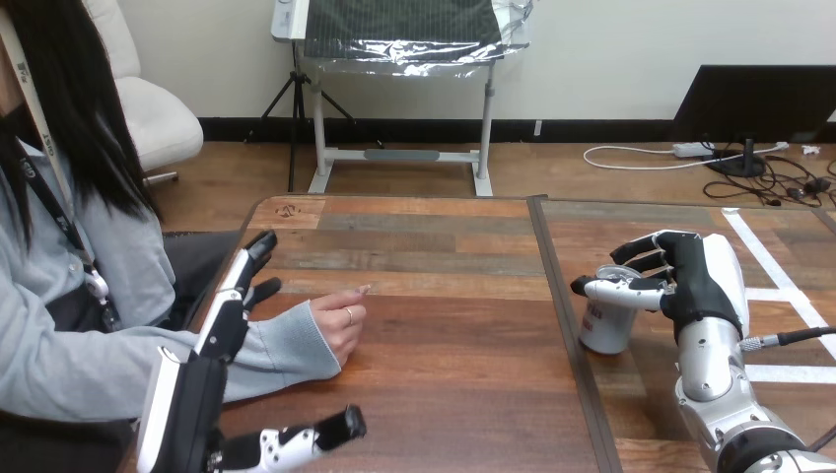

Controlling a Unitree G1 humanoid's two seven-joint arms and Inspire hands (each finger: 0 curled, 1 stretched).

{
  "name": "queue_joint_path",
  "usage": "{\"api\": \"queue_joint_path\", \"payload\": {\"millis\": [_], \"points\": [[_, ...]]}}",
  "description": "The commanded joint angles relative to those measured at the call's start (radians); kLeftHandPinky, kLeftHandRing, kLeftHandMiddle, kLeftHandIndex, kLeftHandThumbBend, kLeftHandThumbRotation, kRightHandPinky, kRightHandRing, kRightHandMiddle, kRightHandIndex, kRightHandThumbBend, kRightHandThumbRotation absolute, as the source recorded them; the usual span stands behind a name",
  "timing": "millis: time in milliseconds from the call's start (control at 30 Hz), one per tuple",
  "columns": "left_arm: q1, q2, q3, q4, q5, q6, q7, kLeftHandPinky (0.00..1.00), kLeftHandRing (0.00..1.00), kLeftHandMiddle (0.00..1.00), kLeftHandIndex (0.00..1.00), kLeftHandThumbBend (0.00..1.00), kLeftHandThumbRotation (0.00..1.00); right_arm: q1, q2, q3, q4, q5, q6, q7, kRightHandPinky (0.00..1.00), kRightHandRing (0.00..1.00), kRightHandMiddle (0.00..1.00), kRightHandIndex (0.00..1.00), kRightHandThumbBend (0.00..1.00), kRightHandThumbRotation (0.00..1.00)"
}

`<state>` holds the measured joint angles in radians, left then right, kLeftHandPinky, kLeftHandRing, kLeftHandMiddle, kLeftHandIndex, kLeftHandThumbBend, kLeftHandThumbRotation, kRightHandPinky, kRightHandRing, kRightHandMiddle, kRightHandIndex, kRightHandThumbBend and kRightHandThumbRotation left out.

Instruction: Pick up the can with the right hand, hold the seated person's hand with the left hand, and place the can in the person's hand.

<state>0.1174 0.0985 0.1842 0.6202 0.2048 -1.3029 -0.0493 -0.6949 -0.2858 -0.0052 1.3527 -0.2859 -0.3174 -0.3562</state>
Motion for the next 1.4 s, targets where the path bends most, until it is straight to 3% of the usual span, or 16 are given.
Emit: {"api": "queue_joint_path", "payload": {"millis": [0,167,533,833,1367], "points": [[-0.024,-0.014,0.055,-0.105,0.092,0.049,0.066,0.86,0.94,0.95,0.94,1.0,0.47,-0.069,-0.017,0.001,-0.063,0.007,-0.05,-0.016,0.36,0.43,0.51,0.5,0.87,0.0],[-0.024,-0.006,0.061,-0.132,0.142,0.085,0.116,0.87,0.94,0.95,0.95,1.0,0.44,-0.069,-0.014,0.006,-0.065,0.002,-0.061,-0.018,0.35,0.41,0.5,0.5,0.87,0.0],[-0.029,0.021,0.042,-0.164,0.161,0.135,0.174,0.88,0.94,0.95,0.95,1.0,0.41,-0.067,-0.009,0.012,-0.068,-0.003,-0.084,-0.018,0.37,0.42,0.5,0.5,0.87,0.0],[-0.034,0.041,0.027,-0.185,0.148,0.161,0.187,0.88,0.94,0.95,0.95,1.0,0.41,-0.064,-0.006,0.025,-0.071,-0.016,-0.079,-0.023,0.4,0.46,0.52,0.5,0.87,0.0],[-0.031,0.063,0.008,-0.192,0.14,0.165,0.2,0.86,0.93,0.94,0.94,1.0,0.42,-0.053,-0.006,0.013,-0.065,0.012,-0.058,0.021,0.48,0.54,0.56,0.57,0.86,0.0]]}}
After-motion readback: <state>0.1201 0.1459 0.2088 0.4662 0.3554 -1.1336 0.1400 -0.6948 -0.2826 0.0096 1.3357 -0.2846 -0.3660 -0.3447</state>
